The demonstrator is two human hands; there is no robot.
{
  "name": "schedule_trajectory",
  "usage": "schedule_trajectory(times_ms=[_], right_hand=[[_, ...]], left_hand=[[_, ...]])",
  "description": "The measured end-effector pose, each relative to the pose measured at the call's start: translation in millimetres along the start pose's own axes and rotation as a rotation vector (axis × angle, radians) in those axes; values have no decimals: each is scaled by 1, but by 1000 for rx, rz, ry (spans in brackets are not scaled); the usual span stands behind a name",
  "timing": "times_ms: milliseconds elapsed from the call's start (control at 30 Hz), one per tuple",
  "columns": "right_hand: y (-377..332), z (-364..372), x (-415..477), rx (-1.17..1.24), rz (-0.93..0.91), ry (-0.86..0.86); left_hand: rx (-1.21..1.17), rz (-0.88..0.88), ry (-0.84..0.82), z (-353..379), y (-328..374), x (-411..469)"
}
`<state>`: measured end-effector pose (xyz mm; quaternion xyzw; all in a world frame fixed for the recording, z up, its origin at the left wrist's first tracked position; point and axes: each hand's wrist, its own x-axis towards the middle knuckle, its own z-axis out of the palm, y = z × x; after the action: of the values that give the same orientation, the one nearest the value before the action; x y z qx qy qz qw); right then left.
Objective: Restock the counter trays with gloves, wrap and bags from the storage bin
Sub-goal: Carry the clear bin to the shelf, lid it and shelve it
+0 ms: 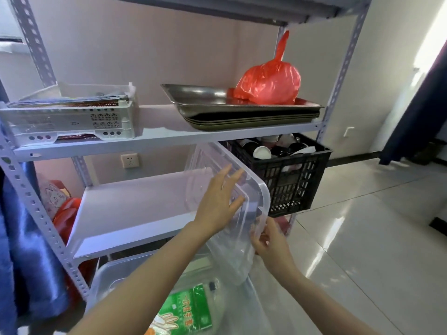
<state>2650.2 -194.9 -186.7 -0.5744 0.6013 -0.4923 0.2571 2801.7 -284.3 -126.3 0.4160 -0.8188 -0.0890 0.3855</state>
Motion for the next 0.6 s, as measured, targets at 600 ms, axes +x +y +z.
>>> schedule_trajectory(times_ms=[600], right_hand=[[-27,-100,-107,-285,49,-68]], left_hand=[[416,383,-124,-72,55,-85]])
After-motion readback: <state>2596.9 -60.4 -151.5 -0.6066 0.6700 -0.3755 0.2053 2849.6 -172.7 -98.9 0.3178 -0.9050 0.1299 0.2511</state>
